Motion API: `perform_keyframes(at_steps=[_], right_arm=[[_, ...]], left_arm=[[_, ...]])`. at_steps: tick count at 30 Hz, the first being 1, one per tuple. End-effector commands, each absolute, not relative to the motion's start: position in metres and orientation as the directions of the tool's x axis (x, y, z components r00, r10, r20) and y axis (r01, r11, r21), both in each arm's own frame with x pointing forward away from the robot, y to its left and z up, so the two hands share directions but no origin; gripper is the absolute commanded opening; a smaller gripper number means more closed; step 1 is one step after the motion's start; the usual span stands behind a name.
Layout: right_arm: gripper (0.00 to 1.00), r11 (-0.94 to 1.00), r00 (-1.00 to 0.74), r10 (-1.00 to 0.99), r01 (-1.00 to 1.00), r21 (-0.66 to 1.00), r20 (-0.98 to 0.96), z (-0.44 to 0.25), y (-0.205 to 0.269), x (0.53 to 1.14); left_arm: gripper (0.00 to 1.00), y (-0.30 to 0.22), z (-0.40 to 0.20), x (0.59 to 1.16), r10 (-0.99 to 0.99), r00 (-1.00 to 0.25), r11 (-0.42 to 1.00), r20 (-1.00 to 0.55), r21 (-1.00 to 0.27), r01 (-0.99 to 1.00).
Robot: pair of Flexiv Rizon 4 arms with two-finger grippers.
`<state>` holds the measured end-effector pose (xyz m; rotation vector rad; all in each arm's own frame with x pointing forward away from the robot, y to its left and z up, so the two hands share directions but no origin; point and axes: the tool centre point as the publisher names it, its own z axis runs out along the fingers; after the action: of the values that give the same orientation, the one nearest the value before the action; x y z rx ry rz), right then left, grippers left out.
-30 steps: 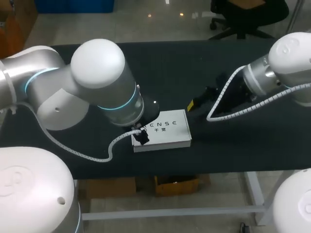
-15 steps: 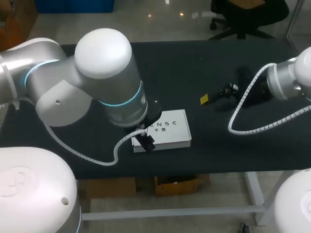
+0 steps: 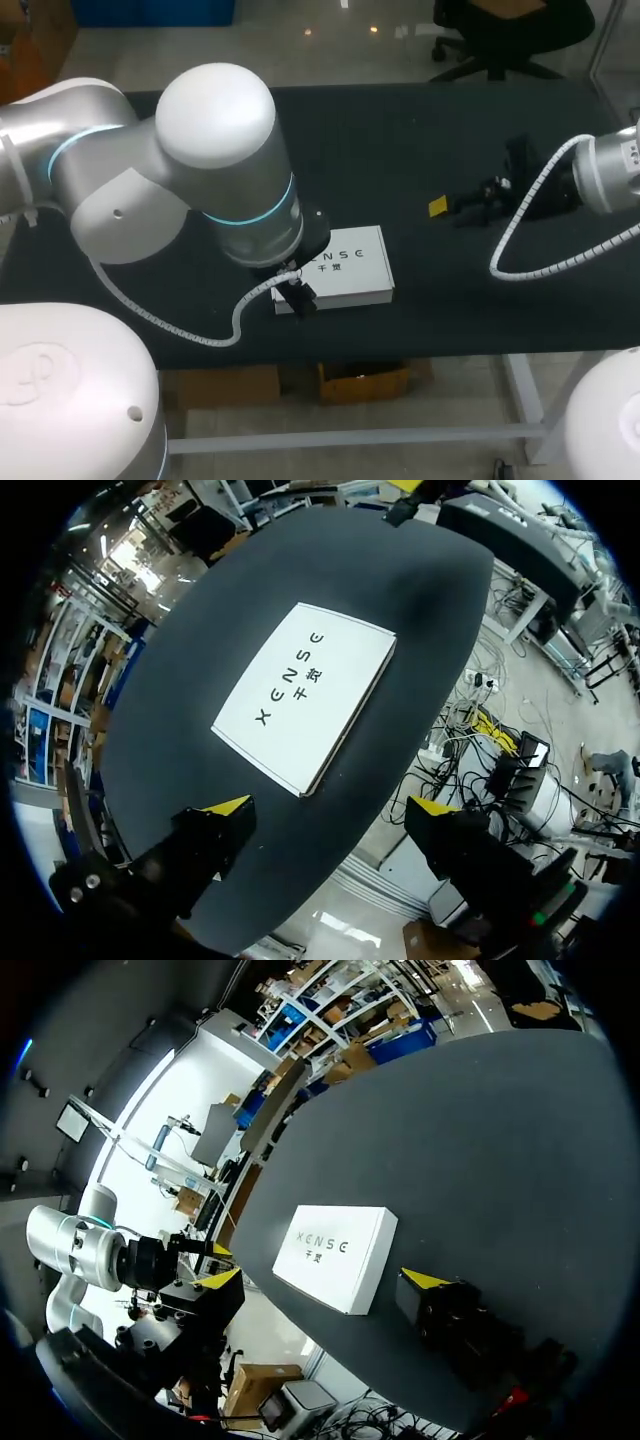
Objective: Assemble the packaging by folding the flat box into shape, placing the metal phone stand inside, and closing the box properly
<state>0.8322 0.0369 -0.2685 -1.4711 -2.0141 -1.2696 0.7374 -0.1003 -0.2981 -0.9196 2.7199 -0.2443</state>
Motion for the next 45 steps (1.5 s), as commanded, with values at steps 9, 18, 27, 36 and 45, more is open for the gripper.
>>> perform_keyframes(at_steps=[9, 18, 27, 36, 45], right_arm=[[1.00, 0.055, -0.501, 0.565, 0.815, 0.577, 0.655, -0.265, 0.011, 0.840], [1.00, 0.186, -0.701, 0.461, 0.676, 0.713, 0.544, -0.267, -0.009, 0.861], [1.00, 0.253, -0.797, 0.421, 0.562, 0.788, 0.433, -0.268, -0.019, 0.885], [1.00, 0.315, -0.850, 0.358, 0.500, 0.807, 0.387, -0.270, -0.019, 0.891], [1.00, 0.315, -0.850, 0.358, 0.500, 0.807, 0.387, -0.270, -0.019, 0.891]], left_arm=[[1.00, -0.118, -0.307, 0.730, -0.709, -0.687, 0.705, -0.159, -0.207, -0.679], [1.00, -0.143, -0.328, 0.714, -0.840, -0.513, 0.539, -0.175, -0.164, -0.826], [1.00, -0.166, -0.355, 0.704, -0.942, -0.316, 0.332, -0.114, -0.161, -0.929], [1.00, -0.178, -0.374, 0.696, -0.985, -0.159, 0.169, -0.071, -0.152, -0.974], [1.00, -0.176, -0.378, 0.696, -0.991, -0.088, 0.102, -0.101, -0.149, -0.984]])
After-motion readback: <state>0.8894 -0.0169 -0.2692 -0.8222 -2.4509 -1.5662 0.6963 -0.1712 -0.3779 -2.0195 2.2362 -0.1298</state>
